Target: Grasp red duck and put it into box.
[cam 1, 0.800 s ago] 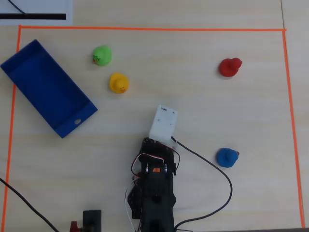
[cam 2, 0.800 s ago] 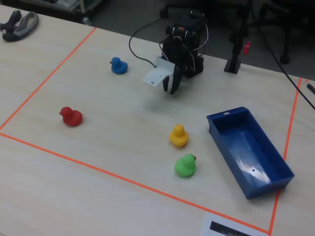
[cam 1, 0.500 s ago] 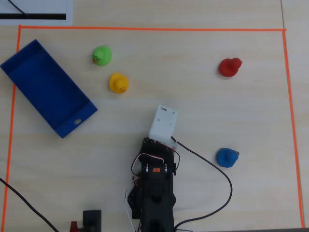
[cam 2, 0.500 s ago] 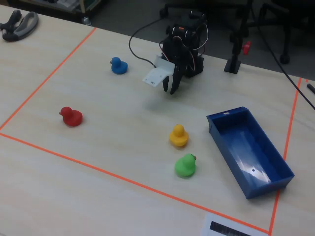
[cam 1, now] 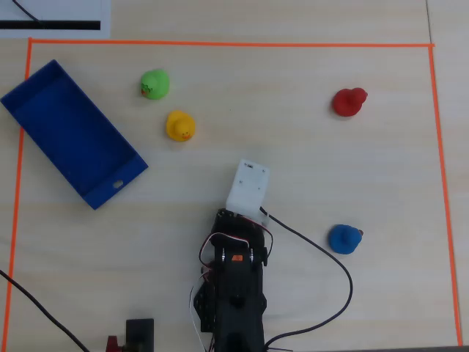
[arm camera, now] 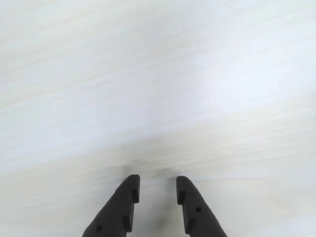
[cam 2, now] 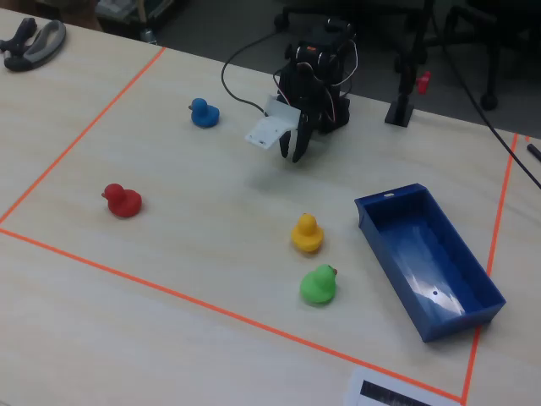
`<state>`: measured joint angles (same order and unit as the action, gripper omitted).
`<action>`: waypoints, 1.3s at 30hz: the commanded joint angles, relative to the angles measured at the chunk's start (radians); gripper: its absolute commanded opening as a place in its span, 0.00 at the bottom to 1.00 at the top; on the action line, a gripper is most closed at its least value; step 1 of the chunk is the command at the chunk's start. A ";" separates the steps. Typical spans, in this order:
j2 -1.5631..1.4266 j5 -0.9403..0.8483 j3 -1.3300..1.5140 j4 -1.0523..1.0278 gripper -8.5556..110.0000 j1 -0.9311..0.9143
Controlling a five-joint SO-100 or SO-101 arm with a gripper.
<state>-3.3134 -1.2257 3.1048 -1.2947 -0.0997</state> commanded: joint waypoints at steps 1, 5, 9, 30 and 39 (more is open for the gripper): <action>0.003 0.014 0.006 -0.008 0.14 0.008; 0.003 0.014 0.006 -0.008 0.14 0.008; 0.003 0.014 0.006 -0.008 0.14 0.008; 0.003 0.014 0.006 -0.008 0.14 0.021; 0.003 0.012 0.006 -0.008 0.07 0.025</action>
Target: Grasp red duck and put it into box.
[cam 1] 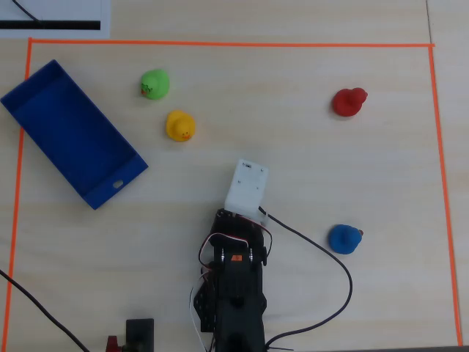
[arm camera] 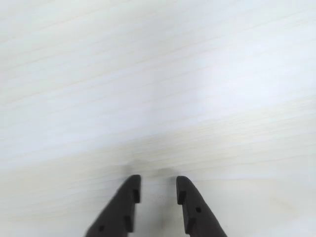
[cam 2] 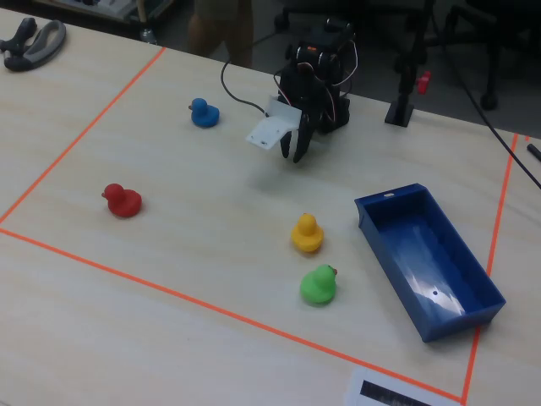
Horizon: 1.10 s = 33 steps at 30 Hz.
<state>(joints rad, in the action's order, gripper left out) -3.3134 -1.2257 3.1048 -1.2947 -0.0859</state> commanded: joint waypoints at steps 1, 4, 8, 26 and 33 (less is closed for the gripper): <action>0.003 0.023 0.006 -0.008 0.07 0.011; 0.003 0.014 0.005 0.021 0.07 0.003; 0.212 -0.040 -0.104 0.186 0.13 -0.129; 1.115 -0.216 -1.121 0.799 0.35 -0.548; 1.258 -0.308 -0.988 1.238 0.38 -0.606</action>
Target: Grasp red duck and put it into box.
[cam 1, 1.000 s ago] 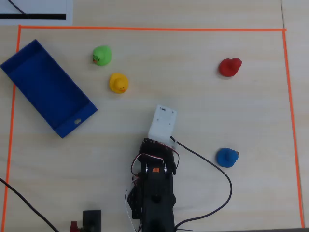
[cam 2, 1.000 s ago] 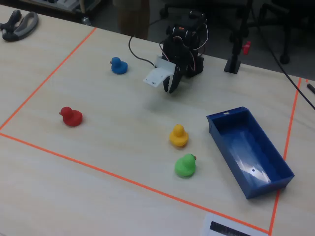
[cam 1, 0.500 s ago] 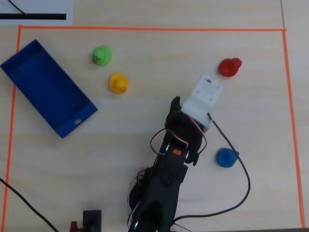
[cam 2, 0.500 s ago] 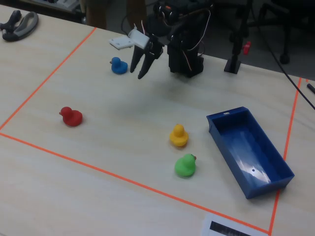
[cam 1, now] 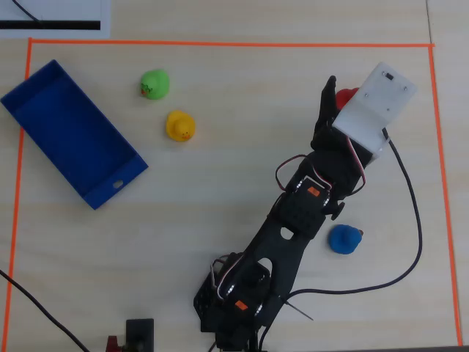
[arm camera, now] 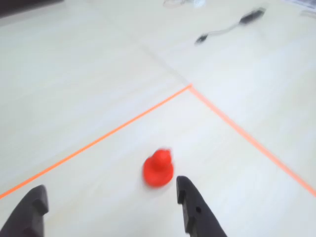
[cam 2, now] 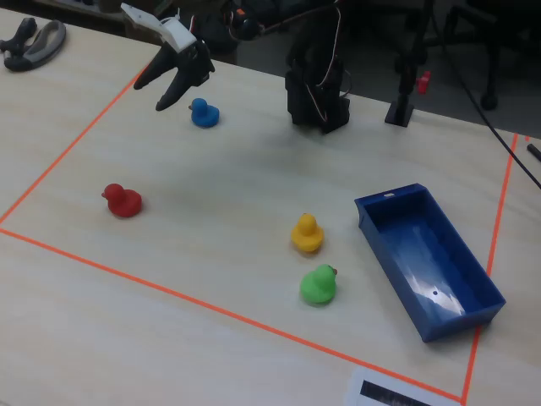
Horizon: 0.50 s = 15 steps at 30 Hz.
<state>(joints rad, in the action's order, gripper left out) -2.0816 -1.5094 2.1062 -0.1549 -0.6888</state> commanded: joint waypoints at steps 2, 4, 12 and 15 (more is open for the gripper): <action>0.064 -0.026 0.023 0.143 0.38 0.006; 0.104 -0.025 0.029 0.202 0.37 0.021; 0.290 -0.043 0.032 0.383 0.37 0.058; 0.360 -0.044 0.015 0.431 0.37 0.064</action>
<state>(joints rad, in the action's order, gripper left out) -1.7549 -1.5493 2.1414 0.2301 -0.6381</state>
